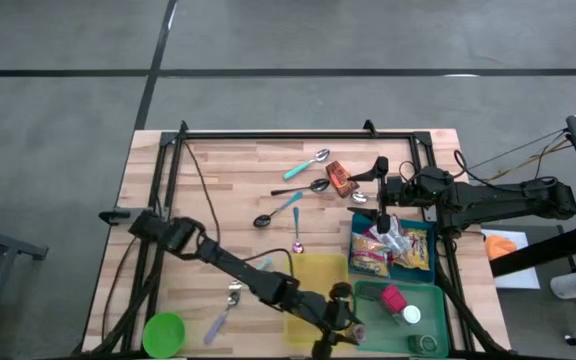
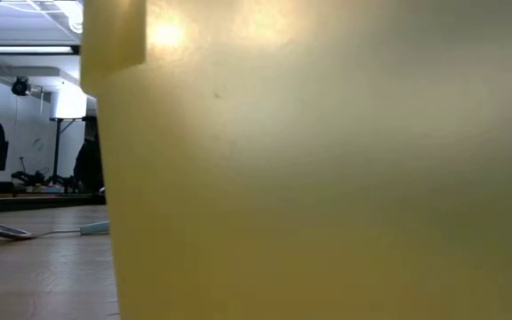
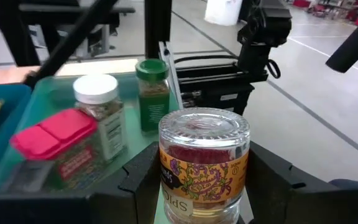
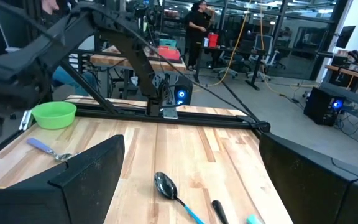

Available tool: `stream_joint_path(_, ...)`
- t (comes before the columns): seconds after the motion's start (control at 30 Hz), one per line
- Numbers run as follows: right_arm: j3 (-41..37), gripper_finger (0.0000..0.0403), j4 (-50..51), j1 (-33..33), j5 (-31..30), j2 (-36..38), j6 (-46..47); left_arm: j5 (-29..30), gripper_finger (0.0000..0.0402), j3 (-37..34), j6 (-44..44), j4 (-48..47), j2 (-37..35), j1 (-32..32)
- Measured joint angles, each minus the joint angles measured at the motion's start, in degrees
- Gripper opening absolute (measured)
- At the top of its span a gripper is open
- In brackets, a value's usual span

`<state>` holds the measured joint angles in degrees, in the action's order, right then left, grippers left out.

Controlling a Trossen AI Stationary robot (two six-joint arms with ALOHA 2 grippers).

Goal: Pick & Place Food Item
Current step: Put the brown seasoning bottle into the green bin

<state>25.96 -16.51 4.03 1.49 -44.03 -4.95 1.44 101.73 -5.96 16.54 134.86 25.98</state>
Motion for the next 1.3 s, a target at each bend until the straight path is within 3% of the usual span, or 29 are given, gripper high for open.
stream_joint_path(0.27, 0.0, 0.0370, 0.0, 0.0, 0.0, 0.0, 0.0, 0.5, 0.0181, 5.2, -2.3, -1.6, 5.5, -1.9)
stream_joint_path(0.5, 0.0, 0.0370, 0.0, 0.0, 0.0, 0.0, 0.0, 3.6, 0.0181, 4.2, -7.4, -1.9, 5.6, -3.5)
stream_joint_path(1.3, 0.0, 0.0370, 0.0, 0.0, 0.0, 0.0, 0.0, 3.7, 0.0181, 2.9, -7.6, -2.8, 5.5, -3.5)
